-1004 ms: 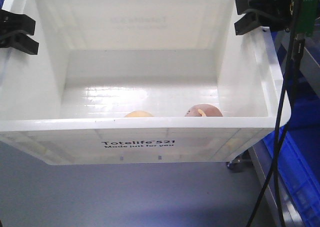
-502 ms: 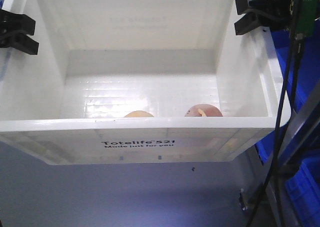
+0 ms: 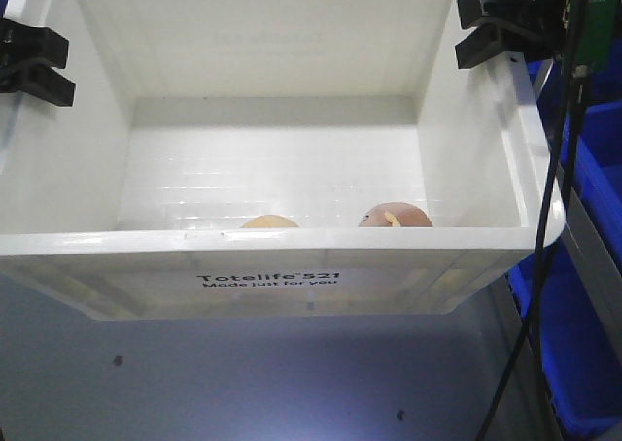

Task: Place moving items into box and shelve
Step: 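Hold the crate with both grippers as the base approaches the blue-bin shelf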

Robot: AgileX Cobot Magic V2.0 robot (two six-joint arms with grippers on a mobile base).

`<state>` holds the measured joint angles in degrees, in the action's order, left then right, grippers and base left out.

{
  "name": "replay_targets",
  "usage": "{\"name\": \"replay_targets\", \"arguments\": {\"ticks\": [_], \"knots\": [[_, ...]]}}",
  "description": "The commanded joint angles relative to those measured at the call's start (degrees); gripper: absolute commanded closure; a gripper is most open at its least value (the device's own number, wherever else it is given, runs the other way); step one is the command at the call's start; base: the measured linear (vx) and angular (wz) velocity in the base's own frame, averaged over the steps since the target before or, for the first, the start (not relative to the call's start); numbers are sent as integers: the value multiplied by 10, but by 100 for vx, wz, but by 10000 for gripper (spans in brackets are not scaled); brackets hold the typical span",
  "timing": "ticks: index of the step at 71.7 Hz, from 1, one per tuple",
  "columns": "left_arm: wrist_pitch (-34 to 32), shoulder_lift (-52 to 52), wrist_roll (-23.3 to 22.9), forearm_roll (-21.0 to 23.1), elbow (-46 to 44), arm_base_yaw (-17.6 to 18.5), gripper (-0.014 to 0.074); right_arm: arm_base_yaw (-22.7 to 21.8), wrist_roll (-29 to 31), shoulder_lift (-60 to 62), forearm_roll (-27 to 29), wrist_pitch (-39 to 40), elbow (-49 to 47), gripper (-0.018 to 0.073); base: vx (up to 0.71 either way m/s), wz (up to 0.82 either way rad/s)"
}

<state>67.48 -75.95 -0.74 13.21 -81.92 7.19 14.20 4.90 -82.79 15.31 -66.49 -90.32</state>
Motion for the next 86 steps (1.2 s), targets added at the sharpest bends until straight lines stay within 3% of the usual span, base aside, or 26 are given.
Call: {"name": "replay_targets", "arguments": {"ticks": [1, 86], "knots": [[-68, 23, 7, 115, -25, 11, 623, 9, 11, 24, 94, 61, -25, 571, 42, 9], [-68, 23, 7, 115, -25, 11, 623, 9, 11, 24, 94, 61, -25, 571, 37, 26]]}}
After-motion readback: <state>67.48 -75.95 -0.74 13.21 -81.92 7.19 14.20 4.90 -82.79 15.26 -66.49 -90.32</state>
